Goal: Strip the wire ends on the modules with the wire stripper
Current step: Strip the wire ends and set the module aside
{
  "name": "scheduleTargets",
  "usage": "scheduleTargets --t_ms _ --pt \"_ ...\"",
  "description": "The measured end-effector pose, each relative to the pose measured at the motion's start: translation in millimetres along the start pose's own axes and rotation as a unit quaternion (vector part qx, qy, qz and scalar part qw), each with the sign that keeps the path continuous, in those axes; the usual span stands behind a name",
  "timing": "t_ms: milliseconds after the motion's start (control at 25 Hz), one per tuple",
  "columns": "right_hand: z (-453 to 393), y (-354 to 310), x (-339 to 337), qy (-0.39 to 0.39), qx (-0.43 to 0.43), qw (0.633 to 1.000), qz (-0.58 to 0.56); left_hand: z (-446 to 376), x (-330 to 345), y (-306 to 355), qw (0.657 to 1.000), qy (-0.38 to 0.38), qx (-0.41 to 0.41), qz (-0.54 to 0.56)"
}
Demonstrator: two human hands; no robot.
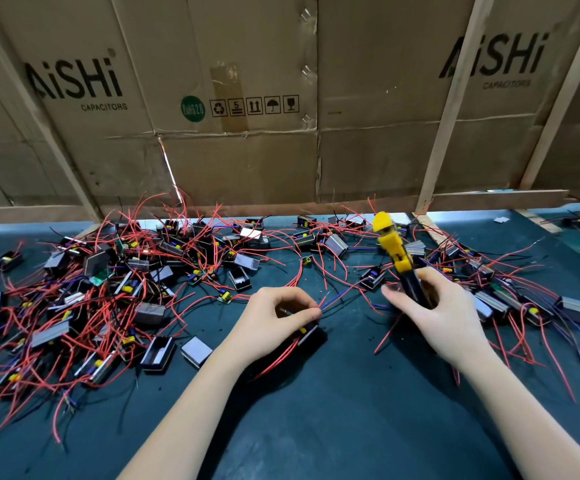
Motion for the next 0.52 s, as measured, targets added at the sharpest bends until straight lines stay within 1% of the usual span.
scheduleTargets --t_ms 40,120,200,320,520 --pt "2 -7 -4 0.035 -0.044 0.994 0.093 0 1 2 1.0 -0.011 0.007 0.001" --pt "6 -20 -6 0.08 -0.123 0.951 0.272 2 3 5 0.999 -0.03 0.019 0.012" --pt "7 -21 -1 0.081 -0.154 0.913 0.368 2 3 6 0.999 -0.041 0.024 0.023" --pt "7 -17 5 0.067 -0.156 0.897 0.408 3 4 6 0.998 -0.043 0.029 0.025" --pt "8 -19 13 0.041 -0.181 0.896 0.404 1 4 3 0.999 -0.024 0.032 0.009"
Point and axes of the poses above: each hand's wrist, its own z-axis away from the middle knuckle, its own x-axis out of the palm, y = z × x, the point moved 7 cm from there along -z, towards the middle knuckle, and after that the axes turned 4 degrees about -z, right-handed, at the moved point
